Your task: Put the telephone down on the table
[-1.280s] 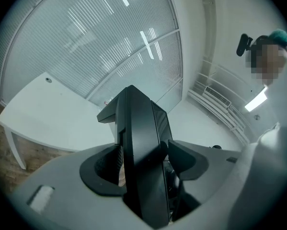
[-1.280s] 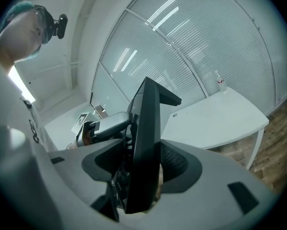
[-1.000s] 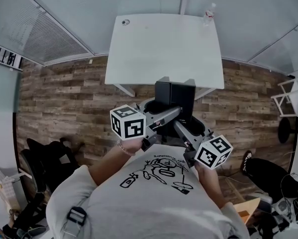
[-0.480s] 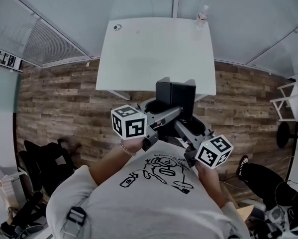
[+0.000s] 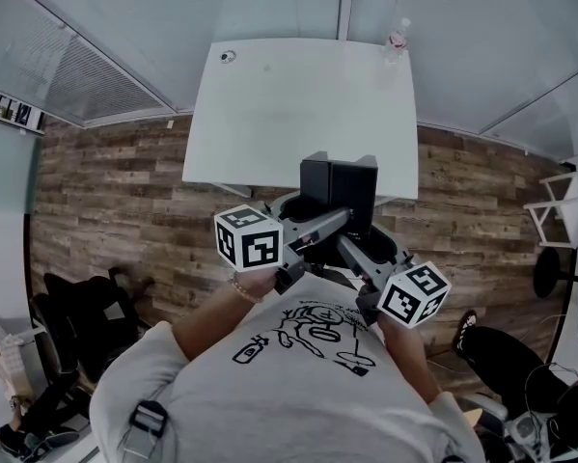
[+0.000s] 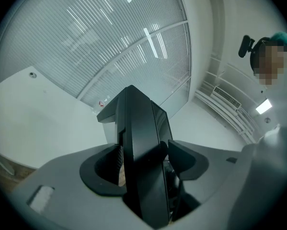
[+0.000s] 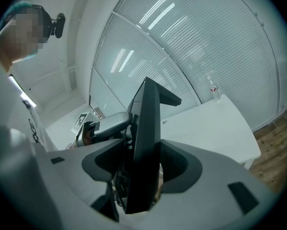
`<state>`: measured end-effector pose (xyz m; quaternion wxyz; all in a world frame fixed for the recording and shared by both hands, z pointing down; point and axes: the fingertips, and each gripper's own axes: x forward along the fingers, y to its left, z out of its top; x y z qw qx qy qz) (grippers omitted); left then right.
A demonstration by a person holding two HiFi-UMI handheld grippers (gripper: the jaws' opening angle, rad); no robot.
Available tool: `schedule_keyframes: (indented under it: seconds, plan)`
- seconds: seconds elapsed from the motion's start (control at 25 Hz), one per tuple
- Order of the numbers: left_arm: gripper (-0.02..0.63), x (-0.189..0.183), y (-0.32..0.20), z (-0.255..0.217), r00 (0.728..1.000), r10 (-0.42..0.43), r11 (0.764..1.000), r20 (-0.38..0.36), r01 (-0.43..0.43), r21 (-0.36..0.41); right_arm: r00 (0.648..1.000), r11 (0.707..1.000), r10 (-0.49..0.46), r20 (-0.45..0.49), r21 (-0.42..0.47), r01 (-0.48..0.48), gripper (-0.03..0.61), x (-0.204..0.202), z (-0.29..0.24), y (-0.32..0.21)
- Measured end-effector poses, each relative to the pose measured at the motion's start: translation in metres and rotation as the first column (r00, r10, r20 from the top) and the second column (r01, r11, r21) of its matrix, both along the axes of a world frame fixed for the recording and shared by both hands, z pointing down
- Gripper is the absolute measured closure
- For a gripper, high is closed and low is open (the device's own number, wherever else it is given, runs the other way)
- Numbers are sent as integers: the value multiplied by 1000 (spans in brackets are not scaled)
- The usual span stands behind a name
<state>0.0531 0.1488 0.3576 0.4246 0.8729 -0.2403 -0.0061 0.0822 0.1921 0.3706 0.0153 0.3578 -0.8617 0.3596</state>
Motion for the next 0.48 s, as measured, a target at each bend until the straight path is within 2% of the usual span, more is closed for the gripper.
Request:
schedule_keyframes:
  seconds: [0.24,0.48]
  plan:
    - [316,-3,-39,8,1000,-2,1000,-2,2,-7,1000,1000,-5,0,-9,5,356,-3,10,-39]
    - [316,-28,-91,15,999,-31,999,-5,31,-30,999,999,-34,-2,-31,34,356,-27,15,-92]
